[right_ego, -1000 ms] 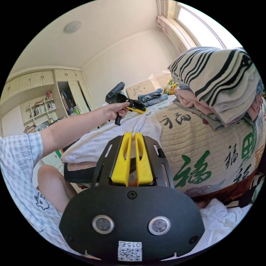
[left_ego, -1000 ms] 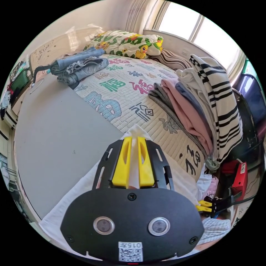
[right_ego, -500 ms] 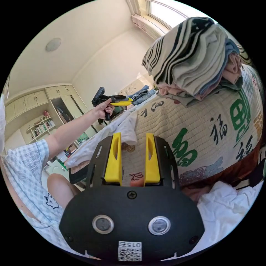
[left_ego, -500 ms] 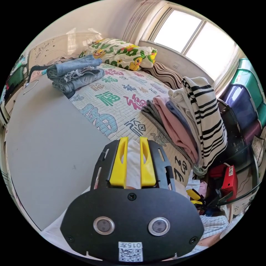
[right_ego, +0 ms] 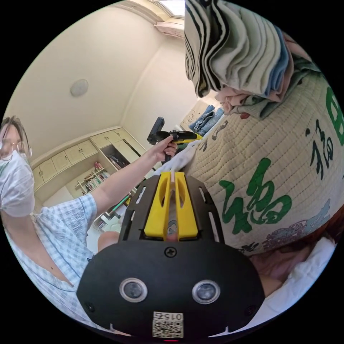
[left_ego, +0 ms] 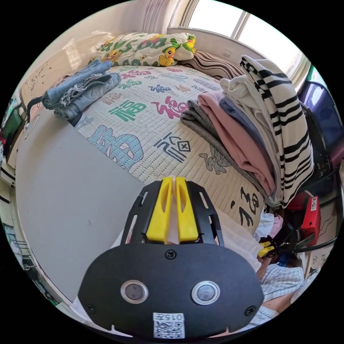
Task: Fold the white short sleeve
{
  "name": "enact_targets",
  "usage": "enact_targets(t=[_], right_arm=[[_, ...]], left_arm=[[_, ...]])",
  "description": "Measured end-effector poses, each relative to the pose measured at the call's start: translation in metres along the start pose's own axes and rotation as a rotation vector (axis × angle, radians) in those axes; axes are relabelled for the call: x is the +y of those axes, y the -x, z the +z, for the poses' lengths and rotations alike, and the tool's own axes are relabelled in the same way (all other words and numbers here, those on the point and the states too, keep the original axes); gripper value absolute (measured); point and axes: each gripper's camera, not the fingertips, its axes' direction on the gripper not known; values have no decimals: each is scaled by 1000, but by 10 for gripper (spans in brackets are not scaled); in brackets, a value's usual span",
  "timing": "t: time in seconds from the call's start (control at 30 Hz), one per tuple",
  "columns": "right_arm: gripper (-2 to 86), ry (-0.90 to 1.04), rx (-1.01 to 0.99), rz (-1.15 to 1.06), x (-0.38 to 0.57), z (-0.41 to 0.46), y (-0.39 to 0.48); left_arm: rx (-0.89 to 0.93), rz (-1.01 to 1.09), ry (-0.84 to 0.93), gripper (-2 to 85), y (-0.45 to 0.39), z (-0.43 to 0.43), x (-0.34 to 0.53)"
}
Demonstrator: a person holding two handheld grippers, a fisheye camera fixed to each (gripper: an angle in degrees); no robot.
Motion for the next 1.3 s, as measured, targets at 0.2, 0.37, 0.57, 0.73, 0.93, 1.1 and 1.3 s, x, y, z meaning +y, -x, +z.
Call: enact_targets(t=[0.2,0.37,0.57,0.73,0.93,1.1,1.3], right_arm=[[3,-39,114,-59,7,-23,10],[0,-148,221,-139,6,-61,35],[0,-115,191,-411,9,-53,128],[0,-10,2,-606,39,8,210],[1,276,-187,-680,125,157,265],[1,508,-110,-717,202,260,275],[5,563,-100,-689,235,298,275]], left_arm=[[50,-34,-149,2,4,-5,25],[177,-26,-268,0,-1,-19,48],[323,40,-416,0,13,-68,120],[384,4,-586,-1,89,-138,256],[464,-367,-737,-4,272,-153,493],[458,-697,-732,-7,371,-96,644],[437,-691,-635,-5,380,-92,670]])
